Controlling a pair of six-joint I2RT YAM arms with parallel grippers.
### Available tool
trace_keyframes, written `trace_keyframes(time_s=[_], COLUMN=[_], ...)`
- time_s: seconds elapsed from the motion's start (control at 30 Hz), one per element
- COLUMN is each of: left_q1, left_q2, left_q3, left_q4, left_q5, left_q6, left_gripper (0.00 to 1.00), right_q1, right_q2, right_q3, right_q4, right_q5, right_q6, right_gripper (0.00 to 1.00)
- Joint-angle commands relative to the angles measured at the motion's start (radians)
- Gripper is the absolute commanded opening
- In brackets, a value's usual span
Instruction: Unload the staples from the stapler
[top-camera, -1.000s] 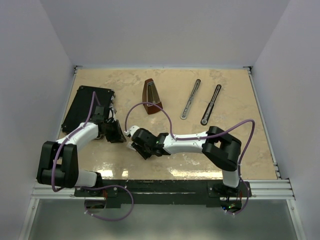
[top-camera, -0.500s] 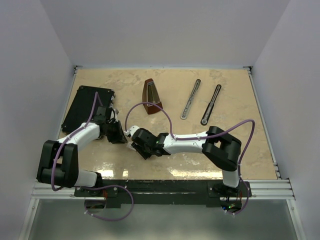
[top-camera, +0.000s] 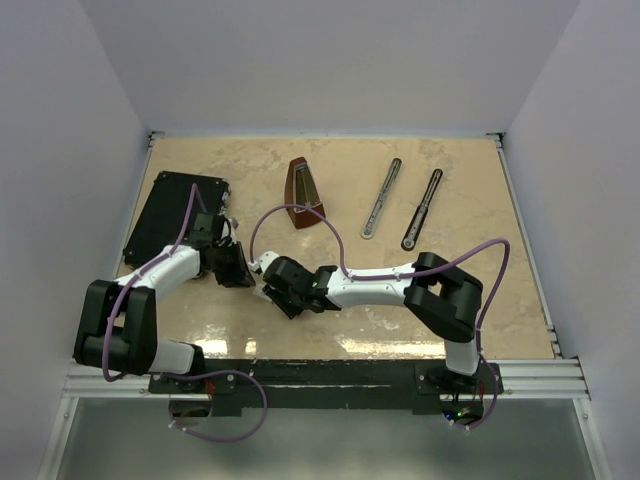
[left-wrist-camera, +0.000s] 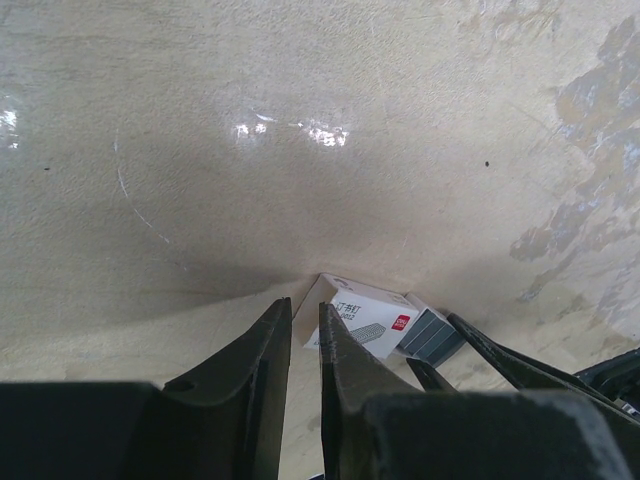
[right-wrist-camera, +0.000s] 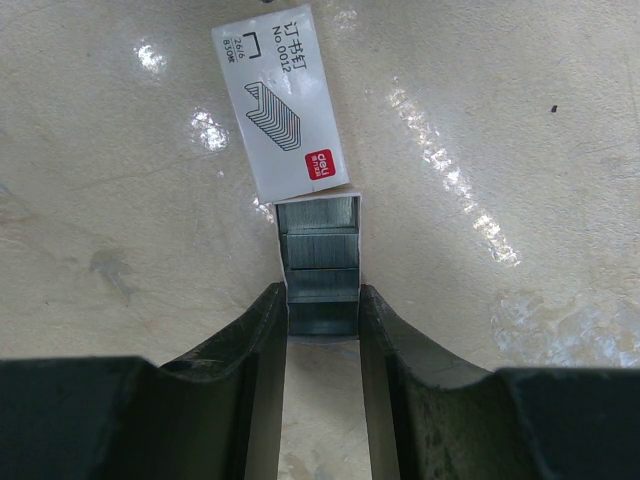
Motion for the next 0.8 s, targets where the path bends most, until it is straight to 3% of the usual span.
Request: trace_keyframes(time_s=[0.0,0.77], left_q1=[-0.007,-0.014], left_q2=[0.001,-0.002], left_q3=[-0.003,-0.005], left_q4=[0.019,0.021], left_q5=[0.020,0.032], left_q6=[-0.002,0.000], left_gripper=[0.22,0.21], right_q1=[0.012,0.029], right_q2=[0.015,0.007], right_q3=[0.020,0.014], right_q4=[0.020,0.053], right_q5=[-0.003,0.016], right_q6=[0.004,-0.007], right_gripper=[0.29,0.29])
